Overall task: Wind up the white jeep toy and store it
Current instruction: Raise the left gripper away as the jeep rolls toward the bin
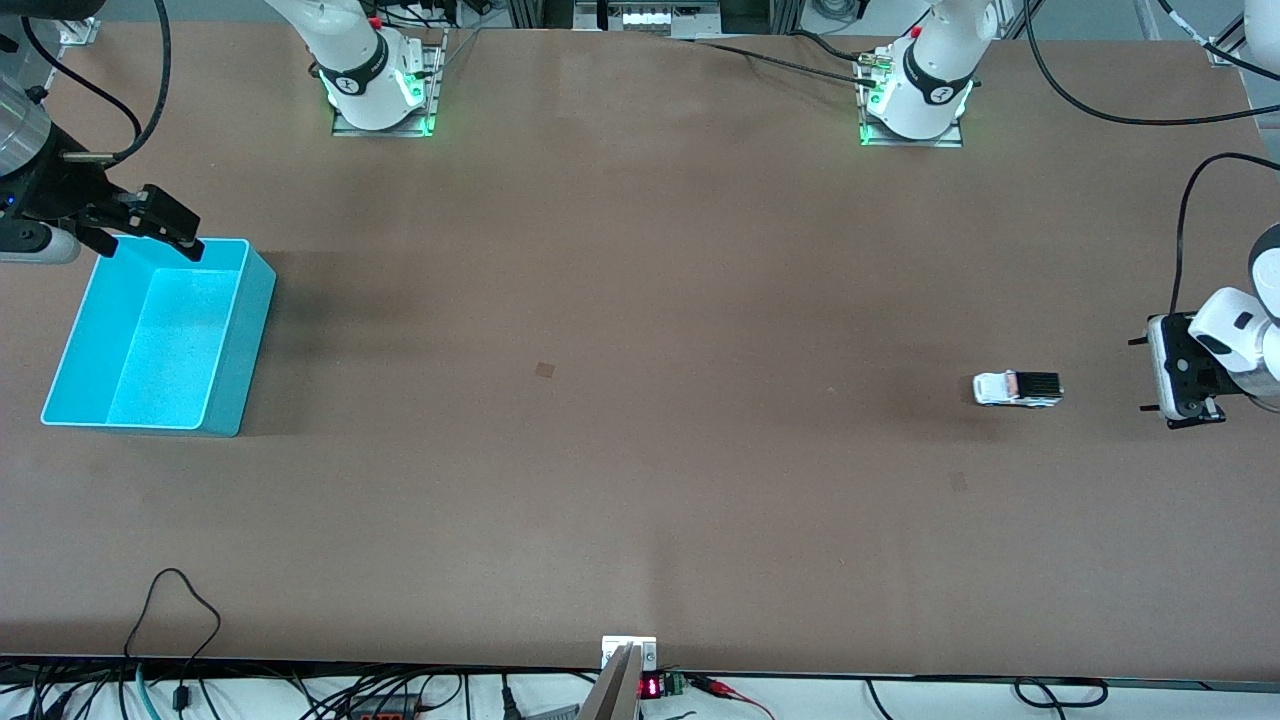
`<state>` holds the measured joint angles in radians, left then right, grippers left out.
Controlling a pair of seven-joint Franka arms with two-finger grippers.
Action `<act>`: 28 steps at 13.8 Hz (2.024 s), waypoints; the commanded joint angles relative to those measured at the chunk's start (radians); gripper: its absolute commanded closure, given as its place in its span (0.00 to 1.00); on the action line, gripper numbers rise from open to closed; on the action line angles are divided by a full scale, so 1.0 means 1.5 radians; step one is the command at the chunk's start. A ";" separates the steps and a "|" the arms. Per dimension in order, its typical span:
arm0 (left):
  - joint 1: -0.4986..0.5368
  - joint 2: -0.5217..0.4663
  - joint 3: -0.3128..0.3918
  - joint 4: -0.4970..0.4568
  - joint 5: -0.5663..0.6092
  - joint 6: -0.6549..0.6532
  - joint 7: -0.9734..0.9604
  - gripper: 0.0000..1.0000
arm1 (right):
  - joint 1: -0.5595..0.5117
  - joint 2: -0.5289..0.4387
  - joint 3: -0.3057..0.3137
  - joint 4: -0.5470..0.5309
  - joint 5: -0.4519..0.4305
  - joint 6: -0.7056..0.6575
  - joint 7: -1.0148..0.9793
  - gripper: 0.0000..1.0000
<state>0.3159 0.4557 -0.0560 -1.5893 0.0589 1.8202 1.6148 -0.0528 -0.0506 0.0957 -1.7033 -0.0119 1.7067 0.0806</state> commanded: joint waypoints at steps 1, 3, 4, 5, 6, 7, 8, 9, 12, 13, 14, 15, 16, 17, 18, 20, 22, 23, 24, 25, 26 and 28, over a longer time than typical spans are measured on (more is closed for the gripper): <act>-0.042 0.010 -0.003 0.066 0.012 -0.101 -0.156 0.00 | 0.000 -0.018 -0.001 -0.016 -0.001 -0.002 -0.007 0.00; -0.081 0.009 -0.004 0.100 0.012 -0.149 -0.302 0.00 | 0.000 -0.017 -0.001 -0.016 -0.001 -0.002 -0.007 0.00; -0.092 0.009 -0.006 0.105 0.005 -0.160 -0.372 0.00 | 0.000 -0.017 -0.001 -0.016 -0.001 -0.002 -0.007 0.00; -0.107 0.008 -0.009 0.120 0.004 -0.172 -0.446 0.00 | -0.001 -0.017 -0.001 -0.016 -0.001 -0.002 -0.007 0.00; -0.126 0.008 -0.011 0.139 0.003 -0.198 -0.517 0.00 | -0.001 -0.017 -0.001 -0.016 -0.001 -0.004 -0.007 0.00; -0.146 0.008 -0.011 0.156 0.002 -0.219 -0.591 0.00 | -0.001 -0.017 -0.002 -0.015 -0.001 -0.004 -0.007 0.00; -0.165 0.008 -0.011 0.162 0.002 -0.232 -0.660 0.00 | -0.001 -0.017 -0.002 -0.015 -0.001 -0.004 -0.007 0.00; -0.186 0.008 -0.015 0.164 0.001 -0.242 -0.726 0.00 | -0.002 -0.016 -0.003 -0.015 0.000 -0.004 -0.007 0.00; -0.244 -0.042 -0.017 0.150 0.002 -0.244 -0.890 0.00 | -0.002 -0.015 -0.005 -0.014 0.000 -0.004 -0.007 0.00; -0.255 -0.064 -0.016 0.141 0.002 -0.244 -0.959 0.00 | -0.001 -0.015 -0.005 -0.014 0.000 -0.004 -0.007 0.00; -0.262 -0.093 -0.016 0.122 0.000 -0.242 -1.017 0.00 | -0.001 -0.015 -0.004 -0.014 0.000 -0.004 -0.007 0.00; -0.267 -0.130 -0.016 0.092 0.001 -0.233 -1.050 0.00 | 0.000 -0.015 -0.004 -0.014 0.000 -0.004 -0.007 0.00; -0.272 -0.165 -0.015 0.058 0.002 -0.204 -1.057 0.00 | 0.001 -0.015 -0.001 -0.013 0.000 -0.004 -0.007 0.00; -0.272 -0.201 -0.011 0.026 0.001 -0.180 -1.058 0.00 | 0.011 -0.016 0.000 -0.013 0.000 -0.003 -0.008 0.00; -0.272 -0.230 -0.006 0.001 0.001 -0.149 -1.060 0.00 | 0.024 -0.016 0.000 -0.012 0.000 -0.003 -0.008 0.00; -0.276 -0.260 0.021 -0.019 0.000 -0.106 -1.060 0.00 | 0.025 -0.017 0.000 -0.012 -0.001 -0.003 -0.009 0.00; -0.275 -0.291 0.032 -0.043 0.000 -0.097 -1.068 0.00 | 0.024 -0.016 -0.004 -0.012 0.000 -0.003 -0.036 0.00; -0.273 -0.307 0.035 -0.053 0.000 -0.097 -1.074 0.00 | 0.024 -0.017 -0.004 -0.012 0.000 -0.003 -0.042 0.00; -0.270 -0.317 0.036 -0.060 0.000 -0.097 -1.079 0.00 | 0.024 -0.017 -0.004 -0.012 0.000 -0.004 -0.042 0.00; -0.270 -0.325 0.038 -0.065 -0.001 -0.098 -1.094 0.00 | 0.024 -0.016 -0.005 -0.012 0.000 -0.005 -0.040 0.00; -0.274 -0.333 0.038 -0.076 -0.001 -0.099 -1.129 0.00 | 0.023 -0.010 -0.005 -0.012 0.000 -0.008 -0.033 0.00; -0.273 -0.341 0.041 -0.079 -0.001 -0.099 -1.131 0.00 | 0.021 -0.001 -0.005 -0.011 0.000 -0.013 -0.031 0.00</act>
<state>-0.0860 -0.0143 -0.0039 -1.6629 0.0580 1.6503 -0.0563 -0.0183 -0.0478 0.0889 -1.7049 -0.0116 1.6926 0.0369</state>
